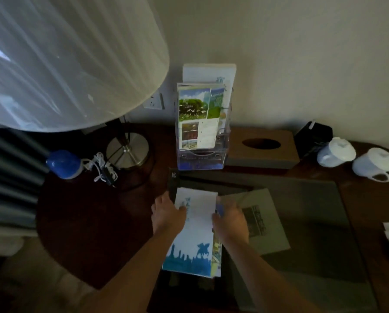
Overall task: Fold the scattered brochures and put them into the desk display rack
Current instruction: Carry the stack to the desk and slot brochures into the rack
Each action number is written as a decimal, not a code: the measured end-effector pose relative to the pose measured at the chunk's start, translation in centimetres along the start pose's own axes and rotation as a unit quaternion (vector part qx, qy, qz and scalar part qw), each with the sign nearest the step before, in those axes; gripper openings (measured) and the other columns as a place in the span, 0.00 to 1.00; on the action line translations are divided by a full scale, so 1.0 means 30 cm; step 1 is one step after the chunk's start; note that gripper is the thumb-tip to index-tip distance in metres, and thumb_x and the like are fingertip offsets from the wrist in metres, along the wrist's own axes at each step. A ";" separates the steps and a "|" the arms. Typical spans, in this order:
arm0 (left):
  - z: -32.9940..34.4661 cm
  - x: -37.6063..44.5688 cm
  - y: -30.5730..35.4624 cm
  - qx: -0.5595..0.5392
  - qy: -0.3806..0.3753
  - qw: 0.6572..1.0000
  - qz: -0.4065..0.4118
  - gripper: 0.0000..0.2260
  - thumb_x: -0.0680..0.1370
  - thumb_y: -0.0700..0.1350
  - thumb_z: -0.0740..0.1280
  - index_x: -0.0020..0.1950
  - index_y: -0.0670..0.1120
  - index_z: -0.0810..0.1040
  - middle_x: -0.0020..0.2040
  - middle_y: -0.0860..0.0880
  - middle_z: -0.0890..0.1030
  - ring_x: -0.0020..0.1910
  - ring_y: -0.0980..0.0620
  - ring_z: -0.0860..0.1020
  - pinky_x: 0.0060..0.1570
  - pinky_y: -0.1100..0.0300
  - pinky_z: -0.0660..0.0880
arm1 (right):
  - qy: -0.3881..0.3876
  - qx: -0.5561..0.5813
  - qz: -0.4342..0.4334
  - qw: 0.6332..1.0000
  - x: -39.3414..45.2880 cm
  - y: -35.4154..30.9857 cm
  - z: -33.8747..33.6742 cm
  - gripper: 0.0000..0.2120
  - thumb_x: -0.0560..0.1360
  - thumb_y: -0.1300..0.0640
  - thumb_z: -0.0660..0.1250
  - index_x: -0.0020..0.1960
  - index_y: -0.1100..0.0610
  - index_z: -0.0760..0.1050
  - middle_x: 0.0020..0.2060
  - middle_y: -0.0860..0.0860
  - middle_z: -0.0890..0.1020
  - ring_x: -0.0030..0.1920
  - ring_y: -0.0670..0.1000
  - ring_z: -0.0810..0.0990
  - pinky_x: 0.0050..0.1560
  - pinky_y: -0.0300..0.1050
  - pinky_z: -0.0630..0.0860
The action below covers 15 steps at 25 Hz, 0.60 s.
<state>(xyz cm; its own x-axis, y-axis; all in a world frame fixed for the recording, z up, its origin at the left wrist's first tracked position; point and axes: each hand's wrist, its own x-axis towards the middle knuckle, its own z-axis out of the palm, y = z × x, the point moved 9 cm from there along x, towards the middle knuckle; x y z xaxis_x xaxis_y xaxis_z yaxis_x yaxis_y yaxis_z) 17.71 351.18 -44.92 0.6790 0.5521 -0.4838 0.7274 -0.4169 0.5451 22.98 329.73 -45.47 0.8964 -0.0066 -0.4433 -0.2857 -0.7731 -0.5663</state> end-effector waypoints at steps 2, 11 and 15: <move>0.074 -0.066 -0.087 0.011 -0.023 0.999 -0.021 0.32 0.77 0.51 0.67 0.78 0.45 0.60 0.73 0.42 0.66 0.72 0.41 0.64 0.68 0.45 0.68 | -0.016 0.019 -0.006 1.000 -0.056 0.033 0.053 0.23 0.76 0.57 0.65 0.69 0.43 0.69 0.58 0.48 0.76 0.49 0.47 0.79 0.46 0.49 0.84; 0.094 -0.056 -0.113 -0.112 -0.010 0.990 -0.089 0.17 0.73 0.43 0.67 0.61 0.45 0.73 0.54 0.45 0.77 0.47 0.47 0.78 0.40 0.55 0.75 | -0.028 0.122 0.092 0.988 -0.032 0.069 0.071 0.29 0.68 0.59 0.76 0.67 0.56 0.70 0.54 0.51 0.76 0.53 0.53 0.80 0.50 0.50 0.81; 0.041 -0.017 -0.020 -0.196 -0.024 0.977 -0.077 0.13 0.71 0.42 0.63 0.56 0.50 0.72 0.49 0.45 0.78 0.45 0.45 0.78 0.43 0.52 0.77 | -0.025 0.217 0.066 0.974 0.005 -0.007 0.009 0.24 0.68 0.61 0.74 0.60 0.53 0.70 0.45 0.49 0.79 0.42 0.48 0.80 0.34 0.42 0.77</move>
<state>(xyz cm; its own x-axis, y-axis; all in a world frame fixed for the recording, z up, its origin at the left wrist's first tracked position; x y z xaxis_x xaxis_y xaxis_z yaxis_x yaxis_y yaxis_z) 17.05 350.26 -45.83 0.5754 0.5481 -0.6070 0.7335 -0.0176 0.6795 23.09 330.08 -45.62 0.8281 -0.0487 -0.5584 -0.5229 -0.4261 -0.7382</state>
